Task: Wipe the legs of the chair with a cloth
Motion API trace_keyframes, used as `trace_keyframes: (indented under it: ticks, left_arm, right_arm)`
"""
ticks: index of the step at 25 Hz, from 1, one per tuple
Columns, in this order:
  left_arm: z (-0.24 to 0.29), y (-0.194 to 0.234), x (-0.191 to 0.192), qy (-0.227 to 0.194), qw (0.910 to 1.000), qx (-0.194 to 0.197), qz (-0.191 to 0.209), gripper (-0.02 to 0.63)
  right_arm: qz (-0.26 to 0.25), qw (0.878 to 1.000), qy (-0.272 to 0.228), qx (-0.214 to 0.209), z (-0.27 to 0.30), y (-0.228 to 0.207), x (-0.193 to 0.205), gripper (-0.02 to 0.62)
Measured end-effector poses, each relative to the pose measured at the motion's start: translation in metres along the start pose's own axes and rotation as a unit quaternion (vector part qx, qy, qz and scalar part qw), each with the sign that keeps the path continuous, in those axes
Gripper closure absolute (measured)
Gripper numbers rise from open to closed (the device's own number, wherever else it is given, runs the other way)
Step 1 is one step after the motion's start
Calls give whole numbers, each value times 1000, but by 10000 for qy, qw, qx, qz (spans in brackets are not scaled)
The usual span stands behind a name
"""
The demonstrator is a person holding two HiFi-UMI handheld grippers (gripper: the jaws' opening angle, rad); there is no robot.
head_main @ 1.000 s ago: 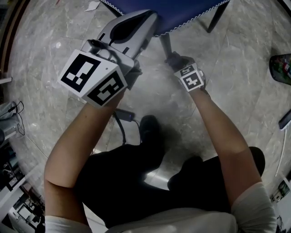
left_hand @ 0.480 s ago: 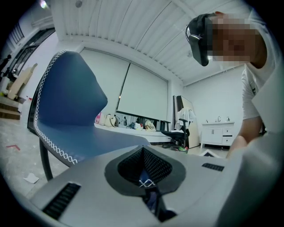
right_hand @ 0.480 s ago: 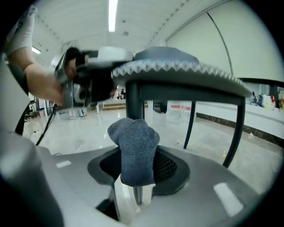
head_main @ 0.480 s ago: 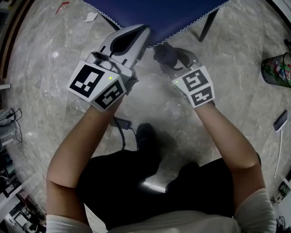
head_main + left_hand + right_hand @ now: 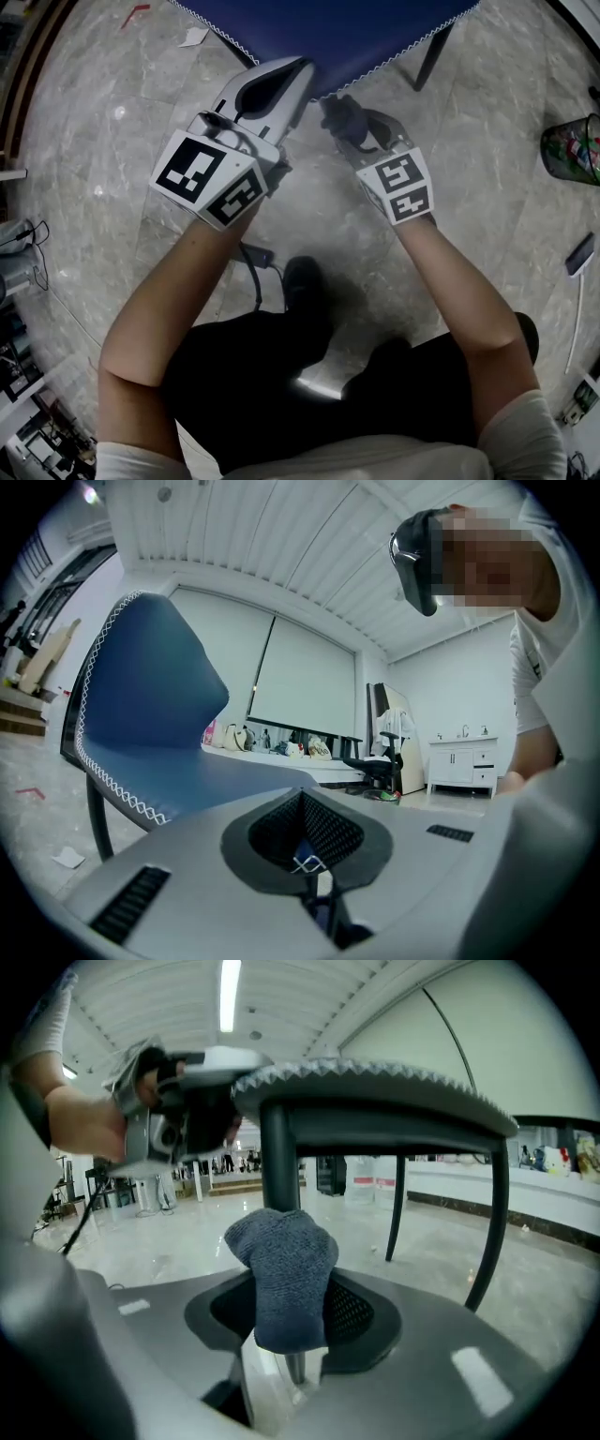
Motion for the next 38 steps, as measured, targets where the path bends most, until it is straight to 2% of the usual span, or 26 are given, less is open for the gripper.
trace_keyframes:
  ticks: [3, 6, 13, 16, 19, 22, 27, 31, 34, 38]
  left_arm:
    - [0, 0, 1, -45, 10000, -56, 8, 601]
    - [2, 1, 2, -66, 10000, -40, 10, 601]
    - [2, 3, 2, -47, 9999, 10, -96, 601]
    - [3, 3, 2, -90, 9998, -4, -184, 601]
    - [2, 3, 2, -146, 9998, -45, -144, 601]
    - [1, 2, 3, -191, 9998, -47, -82, 601]
    - [0, 1, 2, -178, 9998, -76, 54, 601]
    - [0, 0, 1, -166, 9998, -149, 20, 601]
    - [0, 1, 1, -162, 9997, -166, -51, 601]
    - [0, 2, 2, -175, 9997, -132, -105, 601]
  right_arm:
    - [163, 9989, 435, 15, 23, -6, 51, 431]
    - [261, 9982, 542, -11, 37, -13, 87, 431]
    - [485, 9927, 1097, -86, 62, -23, 141, 431]
    - [494, 9904, 1287, -27, 66, -24, 149, 430]
    - [523, 9911, 1224, 17, 61, -21, 135, 433]
    - [447, 9955, 834, -19, 45, -16, 99, 433]
    - [256, 9993, -253, -141, 2, -3, 2, 433]
    - [67, 9973, -705, -177, -24, 7, -65, 432]
    - [109, 9967, -785, -185, -25, 7, -70, 431]
    - [101, 9969, -778, -93, -13, 4, -35, 433]
Point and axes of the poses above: the fingertips, and each gripper's own axes: z forward along the fingers, y to its left, x out of its underside, the point moved 10 cm from there along -z, backward along the fingers, and after that the axes turned 4 degrees about z, right-handed, at the moved point
